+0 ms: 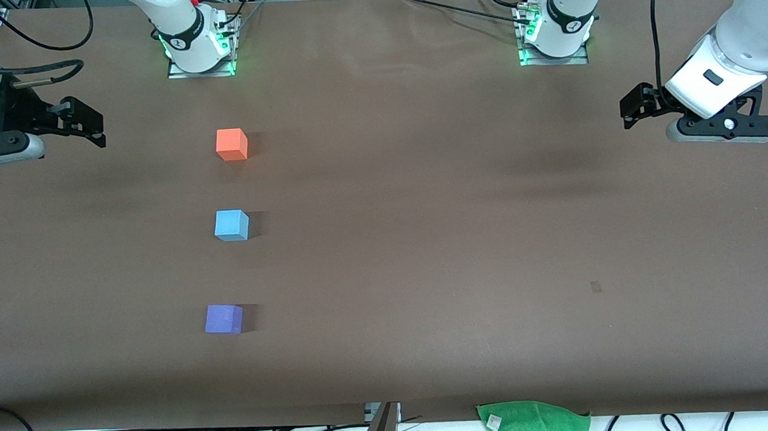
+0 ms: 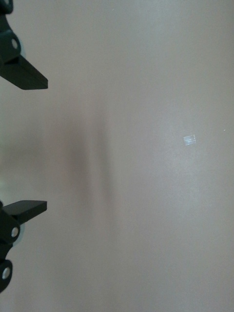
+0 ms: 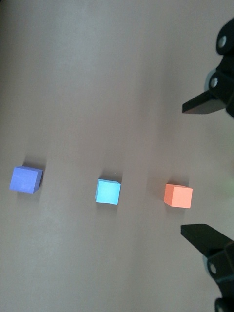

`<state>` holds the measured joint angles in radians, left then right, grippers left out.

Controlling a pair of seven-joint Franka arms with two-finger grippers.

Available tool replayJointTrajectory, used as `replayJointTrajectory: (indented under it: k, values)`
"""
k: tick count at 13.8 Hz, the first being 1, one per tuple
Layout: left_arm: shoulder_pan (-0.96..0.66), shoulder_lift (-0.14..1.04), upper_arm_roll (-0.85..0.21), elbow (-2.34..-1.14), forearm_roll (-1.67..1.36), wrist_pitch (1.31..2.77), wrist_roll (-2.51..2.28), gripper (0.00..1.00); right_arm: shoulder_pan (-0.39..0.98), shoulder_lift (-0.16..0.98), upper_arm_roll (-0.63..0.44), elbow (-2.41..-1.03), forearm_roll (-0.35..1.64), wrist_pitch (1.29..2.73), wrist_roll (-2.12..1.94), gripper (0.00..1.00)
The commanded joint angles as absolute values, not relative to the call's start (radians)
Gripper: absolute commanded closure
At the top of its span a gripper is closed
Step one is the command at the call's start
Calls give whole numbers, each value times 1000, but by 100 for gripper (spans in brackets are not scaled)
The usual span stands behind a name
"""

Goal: Place blue block between orange and purple blocks

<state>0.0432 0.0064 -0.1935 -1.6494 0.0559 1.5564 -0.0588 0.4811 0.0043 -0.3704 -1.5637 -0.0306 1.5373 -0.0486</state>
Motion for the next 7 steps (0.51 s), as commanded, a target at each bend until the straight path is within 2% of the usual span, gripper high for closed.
replayJointTrajectory:
  k: [1, 5, 7]
  values:
    - [48, -3, -195, -1641, 38, 1540, -61, 0, 474, 8, -367, -1543, -34, 1511, -78, 0]
    - [46, -3, -195, -1641, 38, 1540, -61, 0, 246, 15, -163, -1543, 14, 1512, -77, 0]
    - [48, -3, -195, -1641, 38, 1540, -61, 0, 206, 15, -123, -1545, 14, 1509, -69, 0]
